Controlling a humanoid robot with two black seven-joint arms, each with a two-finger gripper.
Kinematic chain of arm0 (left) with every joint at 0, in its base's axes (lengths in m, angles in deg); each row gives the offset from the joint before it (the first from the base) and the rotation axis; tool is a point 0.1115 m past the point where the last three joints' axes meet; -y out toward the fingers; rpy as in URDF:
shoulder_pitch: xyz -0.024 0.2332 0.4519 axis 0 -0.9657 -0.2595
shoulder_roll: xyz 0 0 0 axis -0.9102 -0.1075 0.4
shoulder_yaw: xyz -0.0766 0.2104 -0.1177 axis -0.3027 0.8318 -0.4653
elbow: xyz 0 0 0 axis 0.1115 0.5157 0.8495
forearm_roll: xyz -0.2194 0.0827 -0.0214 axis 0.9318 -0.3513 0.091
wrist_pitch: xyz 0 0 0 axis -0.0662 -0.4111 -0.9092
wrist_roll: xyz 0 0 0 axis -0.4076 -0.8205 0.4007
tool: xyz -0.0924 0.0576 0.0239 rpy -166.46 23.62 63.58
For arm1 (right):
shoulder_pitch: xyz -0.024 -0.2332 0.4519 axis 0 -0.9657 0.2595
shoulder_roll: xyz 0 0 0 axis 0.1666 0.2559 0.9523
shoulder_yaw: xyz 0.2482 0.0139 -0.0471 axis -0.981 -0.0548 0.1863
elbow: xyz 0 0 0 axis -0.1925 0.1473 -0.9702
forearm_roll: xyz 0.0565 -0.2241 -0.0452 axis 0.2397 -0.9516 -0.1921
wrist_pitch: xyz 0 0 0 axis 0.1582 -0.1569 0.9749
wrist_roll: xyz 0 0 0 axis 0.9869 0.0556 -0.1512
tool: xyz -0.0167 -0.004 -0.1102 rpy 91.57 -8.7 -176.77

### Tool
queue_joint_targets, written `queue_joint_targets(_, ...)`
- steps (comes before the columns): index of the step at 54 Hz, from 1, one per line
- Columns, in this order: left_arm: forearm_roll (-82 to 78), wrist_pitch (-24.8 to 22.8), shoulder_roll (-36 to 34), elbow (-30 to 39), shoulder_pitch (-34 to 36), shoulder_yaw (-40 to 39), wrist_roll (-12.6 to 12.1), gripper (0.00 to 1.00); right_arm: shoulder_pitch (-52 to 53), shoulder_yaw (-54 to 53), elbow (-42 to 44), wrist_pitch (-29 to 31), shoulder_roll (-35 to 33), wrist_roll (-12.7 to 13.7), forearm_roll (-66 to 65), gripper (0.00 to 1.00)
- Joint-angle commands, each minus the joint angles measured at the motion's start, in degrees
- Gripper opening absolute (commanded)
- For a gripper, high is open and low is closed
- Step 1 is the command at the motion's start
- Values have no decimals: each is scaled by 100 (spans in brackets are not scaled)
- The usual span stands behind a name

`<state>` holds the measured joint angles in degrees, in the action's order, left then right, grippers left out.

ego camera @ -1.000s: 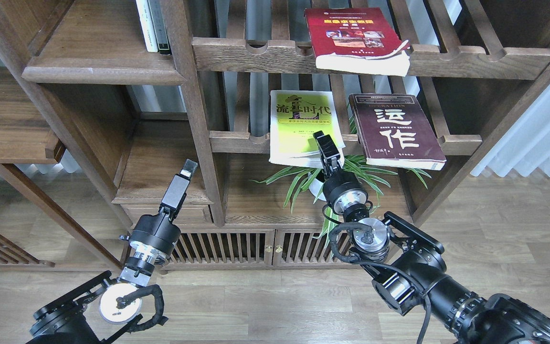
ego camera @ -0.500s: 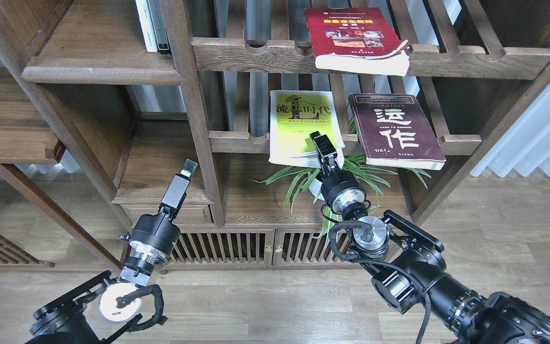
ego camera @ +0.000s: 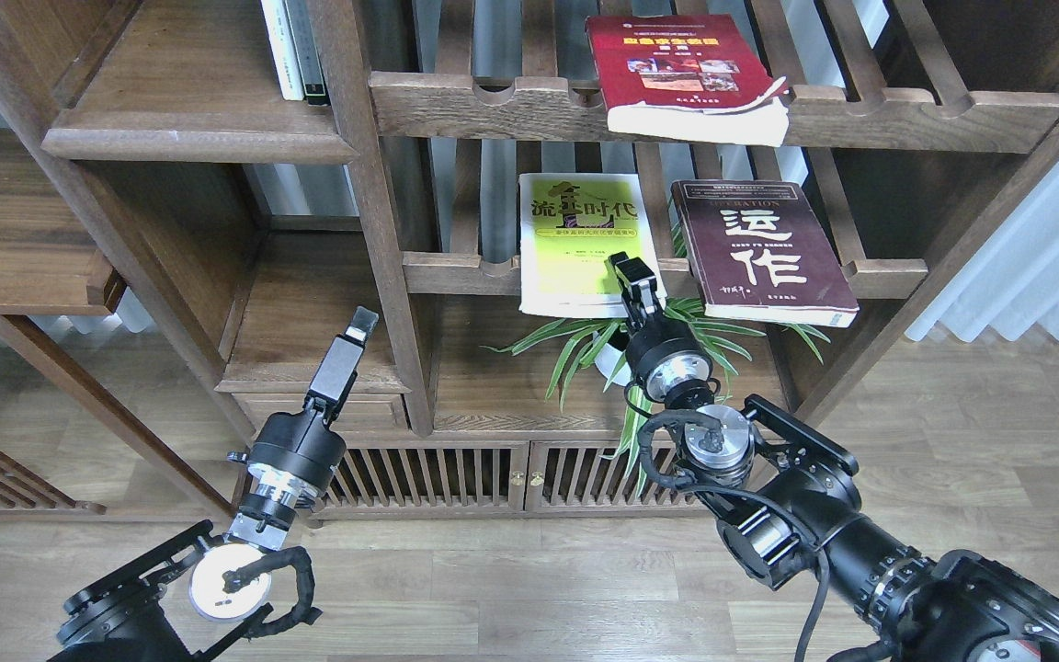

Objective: Organize books on shelf
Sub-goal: 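Push the right gripper against the yellow-green book's lower edge, then tip the yellow-green book off the shelf toward the robot with the right gripper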

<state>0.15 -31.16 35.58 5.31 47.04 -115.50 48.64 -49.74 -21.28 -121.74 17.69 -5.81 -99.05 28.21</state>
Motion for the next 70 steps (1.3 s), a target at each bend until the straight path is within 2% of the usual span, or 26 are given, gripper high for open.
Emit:
queue_joint_targets(1,3,0,0,-2,-25,1,0,100,0,-13,0,162,0,-16,6,19)
queue_joint_targets(8,3,0,0,-2,-34,1,0,100,-35,-13,0,566,0,-16,6,6)
queue_joint_targets(21,55,0,0,-11,-43,-8,0,100,-97,-21,-9,733,0,-16,-3,5)
queue_joint_targets(23,117,0,61,-20,-43,-43,0,100,-202,-30,-70,1049,0,-7,6,4)
queue_joint_targets(29,231,0,70,-108,-34,-43,0,100,-290,-30,-158,1463,0,19,-3,3)
queue_joint_targets(35,266,0,70,-143,-25,-61,0,100,-466,-109,-570,1744,0,46,-3,3)
queue_joint_targets(51,398,0,61,-134,-34,-61,0,100,-1116,-311,-1836,1788,0,63,-3,3)
queue_joint_targets(59,582,0,26,-29,-34,-96,0,99,-1406,-303,-2197,1990,-26,63,-3,2)
queue_joint_targets(70,1127,0,-70,191,-16,-114,0,98,-1749,-259,-2549,2259,-448,142,-3,2)
